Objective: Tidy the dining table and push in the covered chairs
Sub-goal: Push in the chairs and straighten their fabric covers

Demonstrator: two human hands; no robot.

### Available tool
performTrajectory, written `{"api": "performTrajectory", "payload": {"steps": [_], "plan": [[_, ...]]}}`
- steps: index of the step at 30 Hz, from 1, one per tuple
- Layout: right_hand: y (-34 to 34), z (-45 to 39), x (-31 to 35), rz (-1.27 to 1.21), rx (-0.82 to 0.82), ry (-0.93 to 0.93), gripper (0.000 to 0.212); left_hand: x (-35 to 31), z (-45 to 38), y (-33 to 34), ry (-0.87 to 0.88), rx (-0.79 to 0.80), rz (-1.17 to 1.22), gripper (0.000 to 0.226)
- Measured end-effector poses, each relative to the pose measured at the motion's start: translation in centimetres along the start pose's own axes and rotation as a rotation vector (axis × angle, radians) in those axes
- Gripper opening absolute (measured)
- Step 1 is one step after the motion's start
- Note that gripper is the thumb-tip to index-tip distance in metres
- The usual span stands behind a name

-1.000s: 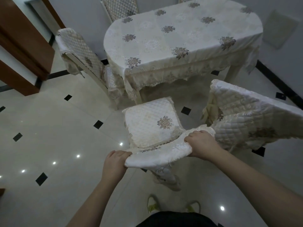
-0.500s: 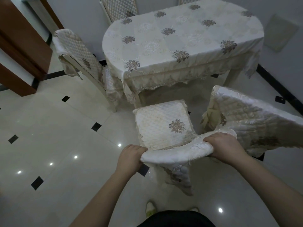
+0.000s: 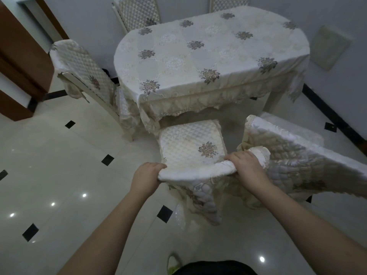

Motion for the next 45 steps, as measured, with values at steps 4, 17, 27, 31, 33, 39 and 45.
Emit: {"api": "performTrajectory", "payload": {"steps": [4, 17, 27, 31, 33, 39, 45], "plan": [[0.3, -2.1, -0.9, -0.020, 0.013, 0.039, 0.039, 0.4, -2.3, 0.1, -0.032, -0.010, -0.017, 0.027], [2.1, -7.0, -4.1, -0.001, 0.151, 0.063, 0.041, 0.3, -6.6, 3.3, -0.014, 0.018, -0.050, 0.028], [3.9, -10.7, -3.3, 0.045, 0.174, 0.056, 0.048, 4.1, -9.3, 4.0, -0.159, 0.072, -0.082, 0.026], [4.5, -11.9, -3.4, 0.061, 0.190, 0.061, 0.051, 4.4, -10.2, 3.9, -0.140, 0.048, -0.111, 0.027], [4.7, -12.5, -3.5, 0.056, 0.194, 0.059, 0.052, 4.9, -10.7, 4.2, -0.147, 0.059, -0.129, 0.027], [4.9, -14.2, -3.6, 0.039, 0.196, 0.062, 0.049, 5.9, -12.1, 4.8, -0.155, 0.060, -0.111, 0.029], [5.4, -16.2, -3.8, 0.051, 0.215, 0.053, 0.056, 6.7, -13.9, 4.9, -0.171, 0.054, -0.101, 0.026]]}}
Point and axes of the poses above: each hand's wrist, its own z-axis away from the middle knuckle, its own y-axis out of the palm, x = y × z, the point moved 10 cm from there along -z, towards the middle knuckle, and after that the axes turned 14 degrees about -x, right-handed, at the moved point
